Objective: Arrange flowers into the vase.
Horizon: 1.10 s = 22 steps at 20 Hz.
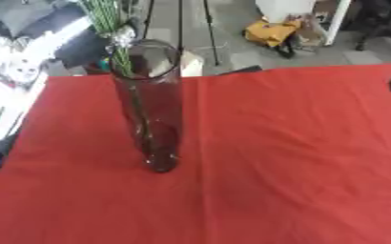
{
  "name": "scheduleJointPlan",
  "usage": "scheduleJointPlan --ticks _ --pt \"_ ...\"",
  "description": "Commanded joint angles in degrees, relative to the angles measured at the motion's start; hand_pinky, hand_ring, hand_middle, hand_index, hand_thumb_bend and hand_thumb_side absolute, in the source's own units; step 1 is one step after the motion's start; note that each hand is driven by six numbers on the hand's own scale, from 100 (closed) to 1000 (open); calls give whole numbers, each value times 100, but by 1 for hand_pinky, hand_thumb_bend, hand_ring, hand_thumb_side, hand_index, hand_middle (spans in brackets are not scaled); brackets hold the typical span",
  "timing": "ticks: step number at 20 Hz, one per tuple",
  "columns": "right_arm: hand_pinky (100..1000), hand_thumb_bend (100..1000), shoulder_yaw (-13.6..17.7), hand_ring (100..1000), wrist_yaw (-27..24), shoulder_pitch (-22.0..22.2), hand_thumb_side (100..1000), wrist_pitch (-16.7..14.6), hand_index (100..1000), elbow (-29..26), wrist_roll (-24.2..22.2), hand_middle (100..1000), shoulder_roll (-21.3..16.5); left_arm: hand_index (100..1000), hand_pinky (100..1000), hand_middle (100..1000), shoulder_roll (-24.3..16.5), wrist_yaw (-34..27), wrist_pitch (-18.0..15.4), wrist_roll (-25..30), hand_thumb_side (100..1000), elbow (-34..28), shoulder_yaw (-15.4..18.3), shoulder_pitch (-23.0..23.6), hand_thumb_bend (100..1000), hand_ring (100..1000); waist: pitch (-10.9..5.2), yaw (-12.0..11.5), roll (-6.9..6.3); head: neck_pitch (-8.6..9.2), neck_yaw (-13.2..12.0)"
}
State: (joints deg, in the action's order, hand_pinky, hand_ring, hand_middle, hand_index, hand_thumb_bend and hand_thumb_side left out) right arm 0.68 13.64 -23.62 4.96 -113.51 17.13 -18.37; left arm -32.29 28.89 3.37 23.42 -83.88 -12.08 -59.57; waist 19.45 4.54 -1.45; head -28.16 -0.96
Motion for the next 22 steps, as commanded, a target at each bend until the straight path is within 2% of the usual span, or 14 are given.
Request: scheduleJointPlan --ticks 1,6,7,8,9,11,14,22 --pt "676 100 41 802 -41 -26 1000 -2 722 -108 30 493 -42 1000 883 898 -184 -62 -27 63 1000 -78 122 -84 186 860 -142 3 10 59 6" --pt "676 100 47 802 -44 -24 1000 1 721 -108 30 493 -39 1000 909 912 -185 -447 -134 213 1000 -86 182 -59 221 869 -142 2 23 87 14" --pt "676 100 48 802 -44 -25 1000 2 721 -108 30 492 -38 1000 912 910 -195 -533 -132 212 1000 -90 187 -56 271 869 -141 2 25 92 15" --pt "675 100 50 802 -44 -24 1000 4 721 -108 30 492 -38 1000 916 909 -204 -618 -124 214 1000 -92 188 -53 342 869 -140 2 27 97 16" --pt "675 100 51 802 -44 -23 1000 6 721 -108 31 492 -38 1000 921 907 -203 -704 -111 225 1000 -92 189 -50 568 871 -139 3 28 100 15" --pt "675 100 51 802 -44 -23 1000 6 721 -108 31 492 -37 1000 920 902 -202 -875 -65 313 1000 -81 180 -50 687 869 -139 2 30 103 14" --pt "675 100 51 802 -46 -23 1000 6 721 -108 32 492 -36 1000 923 903 -232 -1082 4 364 1000 -100 197 -52 696 870 -138 -1 33 106 12" --pt "675 100 55 802 -52 -21 1000 2 721 -108 37 492 -40 1000 930 911 -269 -1129 -6 399 1000 -169 195 -31 638 879 -126 -2 28 105 8"
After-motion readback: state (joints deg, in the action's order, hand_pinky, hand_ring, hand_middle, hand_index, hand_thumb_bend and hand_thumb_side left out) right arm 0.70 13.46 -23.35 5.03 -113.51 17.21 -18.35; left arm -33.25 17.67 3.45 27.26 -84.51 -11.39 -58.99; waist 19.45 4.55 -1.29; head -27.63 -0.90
